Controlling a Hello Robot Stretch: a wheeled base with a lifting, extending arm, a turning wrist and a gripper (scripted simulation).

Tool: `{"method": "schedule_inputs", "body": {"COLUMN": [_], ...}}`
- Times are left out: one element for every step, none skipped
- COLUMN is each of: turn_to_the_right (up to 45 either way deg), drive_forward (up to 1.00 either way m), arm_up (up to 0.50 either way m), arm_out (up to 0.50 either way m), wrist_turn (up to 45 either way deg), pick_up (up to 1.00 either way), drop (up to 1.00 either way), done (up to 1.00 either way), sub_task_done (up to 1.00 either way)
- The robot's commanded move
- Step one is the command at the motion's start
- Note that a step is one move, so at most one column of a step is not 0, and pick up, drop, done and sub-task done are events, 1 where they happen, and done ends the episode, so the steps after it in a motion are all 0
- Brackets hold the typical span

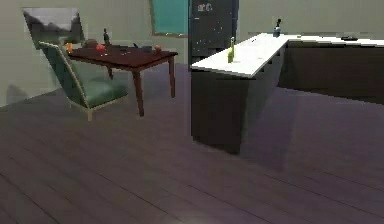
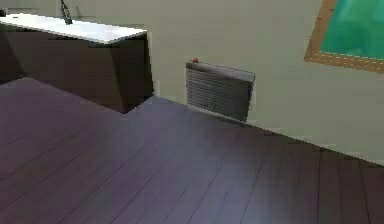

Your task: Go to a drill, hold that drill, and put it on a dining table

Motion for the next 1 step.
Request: {"method": "schedule_inputs", "body": {"turn_to_the_right": [-45.0], "drive_forward": [0.00], "arm_up": [0.00], "arm_out": [0.00], "wrist_turn": [0.0], "pick_up": [0.00], "drop": [0.00], "done": [0.00], "sub_task_done": [0.00]}}
